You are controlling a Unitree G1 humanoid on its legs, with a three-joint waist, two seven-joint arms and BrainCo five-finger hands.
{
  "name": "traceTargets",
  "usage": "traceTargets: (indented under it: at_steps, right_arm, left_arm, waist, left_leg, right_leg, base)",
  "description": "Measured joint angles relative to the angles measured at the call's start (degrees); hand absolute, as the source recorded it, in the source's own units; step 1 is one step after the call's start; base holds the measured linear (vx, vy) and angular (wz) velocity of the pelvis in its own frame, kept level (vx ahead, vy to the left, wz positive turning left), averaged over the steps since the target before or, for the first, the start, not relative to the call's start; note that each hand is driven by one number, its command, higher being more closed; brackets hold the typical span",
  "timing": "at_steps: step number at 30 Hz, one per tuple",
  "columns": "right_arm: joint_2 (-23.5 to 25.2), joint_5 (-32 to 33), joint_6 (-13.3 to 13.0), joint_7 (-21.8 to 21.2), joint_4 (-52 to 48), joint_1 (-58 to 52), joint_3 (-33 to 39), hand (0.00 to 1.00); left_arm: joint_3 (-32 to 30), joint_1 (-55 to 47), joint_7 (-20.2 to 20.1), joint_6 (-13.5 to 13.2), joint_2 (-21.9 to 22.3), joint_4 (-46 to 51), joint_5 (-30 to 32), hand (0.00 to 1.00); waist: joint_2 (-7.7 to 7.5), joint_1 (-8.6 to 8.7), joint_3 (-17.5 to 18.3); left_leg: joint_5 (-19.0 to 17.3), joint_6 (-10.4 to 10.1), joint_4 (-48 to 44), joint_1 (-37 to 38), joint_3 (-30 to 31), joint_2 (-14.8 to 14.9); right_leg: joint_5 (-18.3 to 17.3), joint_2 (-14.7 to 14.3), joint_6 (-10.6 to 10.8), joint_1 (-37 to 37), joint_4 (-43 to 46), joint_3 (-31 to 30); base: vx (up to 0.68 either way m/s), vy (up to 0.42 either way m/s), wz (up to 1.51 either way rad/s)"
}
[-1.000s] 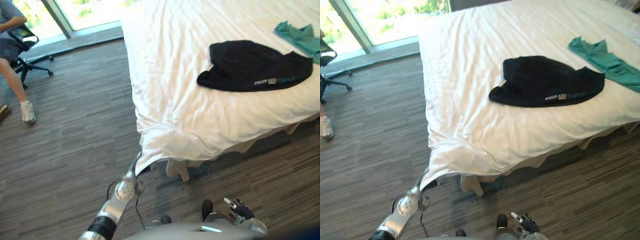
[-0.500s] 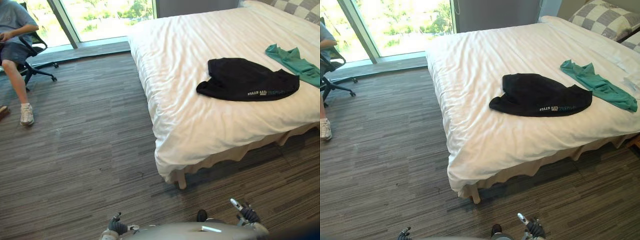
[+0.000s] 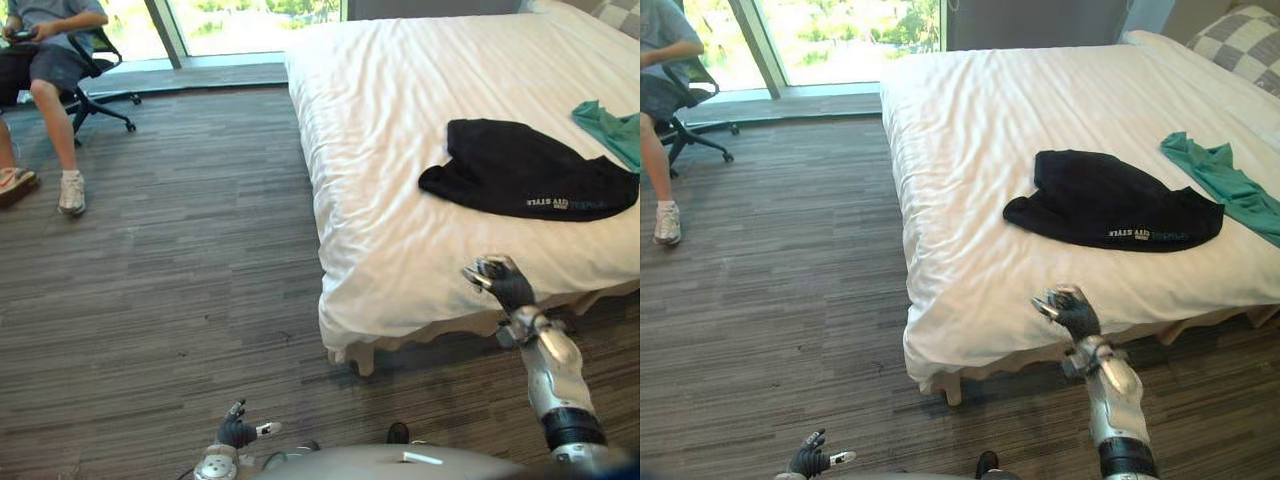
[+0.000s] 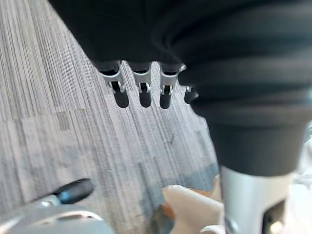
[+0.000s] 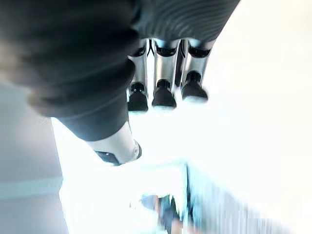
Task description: Tidy the bed and pick cloth on bed and put in laundry
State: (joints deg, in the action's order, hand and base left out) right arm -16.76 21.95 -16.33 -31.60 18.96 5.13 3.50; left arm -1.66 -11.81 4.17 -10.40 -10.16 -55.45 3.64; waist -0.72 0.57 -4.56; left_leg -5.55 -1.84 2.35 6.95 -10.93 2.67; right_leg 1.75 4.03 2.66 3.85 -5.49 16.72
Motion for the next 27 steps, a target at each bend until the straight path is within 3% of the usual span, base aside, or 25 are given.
traceTargets:
  at_steps: [2,6,10,12,13,14,17,20,24,27]
  right_arm:
    - [0.09,-0.95,2.26,-2.78,-2.26,1.62,-6.28,1.0]
    - [0.89,-3.56,6.19,-4.01,-3.48,6.14,-17.08,1.0]
    - [4.61,-4.55,11.19,-1.99,-3.13,14.59,-27.06,1.0]
    - [7.02,-5.4,13.16,1.92,-0.5,22.22,-31.23,1.0]
    - [7.9,-5.47,13.69,3.76,1.4,25.78,-31.75,1.0]
    - [9.27,-5.94,14.28,7.0,4.93,30.35,-31.87,1.0]
    - [9.98,-6.75,14.55,10.82,9.49,36.57,-31.78,1.0]
    - [9.59,-6.53,13.72,14.42,14.05,44.57,-28.45,1.0]
    - [7.56,-4.52,12.28,16.63,14.94,49.69,-22.98,1.0]
    - [4.48,-4.11,12.05,17.99,16.89,53.65,-21.26,1.0]
  left_arm:
    - [0.01,-0.53,0.41,-1.41,0.15,0.0,-0.15,0.0]
    - [0.05,-0.6,1.14,-1.58,0.68,-0.08,-0.18,0.0]
    - [-0.03,0.06,1.2,-1.64,0.18,-0.05,-1.07,0.0]
    - [-0.06,2.83,1.18,-1.51,-1.04,0.05,-3.11,0.0]
    - [-0.07,4.85,1.18,-1.52,-1.68,0.2,-3.18,0.0]
    - [-0.15,7.34,1.19,-1.53,-2.4,0.38,-4.3,0.0]
    - [-0.99,9.24,1.25,-1.84,-2.46,1.02,-5.25,0.0]
    - [-1.32,10.98,1.34,-3.04,-2.5,2.2,-5.58,0.0]
    - [-0.81,12.93,1.33,-4.87,-1.28,2.54,-6.82,0.0]
    - [1.57,15.9,1.35,-5.22,-0.88,2.56,-7.51,0.0]
  waist:
    - [-0.55,-0.36,0.21]
    - [-1.23,-1.55,-0.05]
    - [-2.76,-4.85,-2.61]
    - [-4.51,-6.47,-5.49]
    - [-4.95,-7.1,-8.41]
    - [-5.37,-8.85,-12.61]
    - [-4.91,-10.46,-17.76]
    - [-4.2,-10.99,-21.88]
    - [-2.75,-11.15,-23.23]
    - [-0.56,-11.49,-24.31]
  left_leg:
    - [0.01,0.01,-0.98,0.16,0.91,-0.34]
    - [0.05,0.08,-2.4,0.16,2.36,-0.93]
    - [0.2,0.31,-3.68,-1.66,3.82,-1.08]
    - [0.05,0.61,-5.36,-6.58,5.36,-1.0]
    - [-0.16,0.96,-6.6,-8.54,5.82,-0.76]
    - [-0.36,1.15,-9.27,-11.89,6.86,-0.51]
    - [-0.97,1.36,-13.32,-17.28,7.83,-0.27]
    - [-0.87,1.59,-16.69,-23.09,8.22,-0.17]
    - [-0.59,2.05,-18.44,-28.04,8.18,-0.68]
    - [-0.43,2.26,-19.64,-31.64,8.03,-1.02]
  right_leg:
    - [0.24,0.37,0.36,1.04,0.0,0.27]
    - [0.41,1.18,0.55,2.45,0.0,1.6]
    - [0.65,1.59,0.87,2.03,0.01,1.96]
    - [0.67,1.78,0.79,-1.78,0.03,2.82]
    - [1.06,1.55,0.23,-2.77,0.04,3.17]
    - [1.85,1.37,-0.35,-4.41,0.05,3.7]
    - [2.7,1.33,-0.87,-7.55,0.81,4.67]
    - [3.19,1.66,-1.13,-12.68,3.02,4.82]
    - [4.12,2.3,-1.01,-16.94,3.39,4.81]
    - [4.3,2.95,-1.01,-20.9,4.75,4.54]
  base:
    - [0.03,0.013,0.17]
    - [-0.02,0.003,0.19]
    - [-0.12,-0.029,0.13]
    - [-0.18,-0.048,0.34]
    - [-0.28,-0.071,0.4]
    - [-0.26,-0.055,0.38]
    - [-0.2,-0.008,0.22]
    - [-0.16,0.04,0.06]
    - [-0.05,0.056,0.02]
    - [0.0,0.056,-0.06]
